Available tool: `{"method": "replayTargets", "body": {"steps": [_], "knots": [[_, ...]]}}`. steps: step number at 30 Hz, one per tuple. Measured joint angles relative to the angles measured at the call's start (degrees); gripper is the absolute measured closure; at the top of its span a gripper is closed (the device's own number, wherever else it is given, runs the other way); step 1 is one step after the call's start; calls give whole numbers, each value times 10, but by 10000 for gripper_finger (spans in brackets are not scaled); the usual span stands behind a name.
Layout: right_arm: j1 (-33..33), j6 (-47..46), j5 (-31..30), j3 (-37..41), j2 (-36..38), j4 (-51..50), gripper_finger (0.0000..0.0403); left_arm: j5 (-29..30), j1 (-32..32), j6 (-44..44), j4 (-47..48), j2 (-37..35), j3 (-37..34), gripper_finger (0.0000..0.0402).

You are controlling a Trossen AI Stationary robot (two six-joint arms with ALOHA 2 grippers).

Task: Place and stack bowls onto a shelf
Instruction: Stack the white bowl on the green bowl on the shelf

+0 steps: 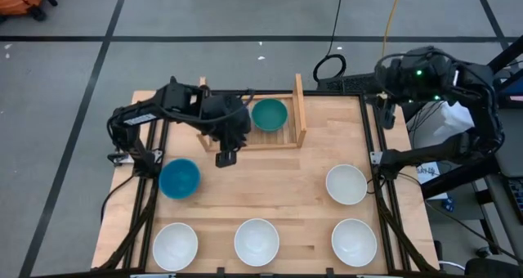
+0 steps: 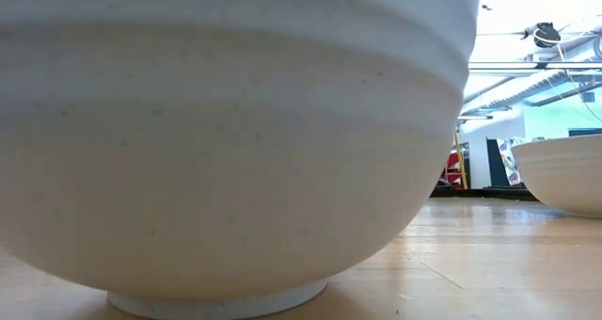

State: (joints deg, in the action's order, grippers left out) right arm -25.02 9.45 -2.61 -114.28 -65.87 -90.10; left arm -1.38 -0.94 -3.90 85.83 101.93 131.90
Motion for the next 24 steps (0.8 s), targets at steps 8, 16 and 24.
{"method": "replayTargets", "body": {"steps": [8,16,24], "knots": [[27,-63,65,107,3,1,289,5,-40,-7,40,-6,0,323],[95,-134,157,248,-7,62,289,9,-84,-12,42,-60,0,323],[194,-193,179,313,-70,226,289,41,-123,-62,42,-124,-1,323]]}}
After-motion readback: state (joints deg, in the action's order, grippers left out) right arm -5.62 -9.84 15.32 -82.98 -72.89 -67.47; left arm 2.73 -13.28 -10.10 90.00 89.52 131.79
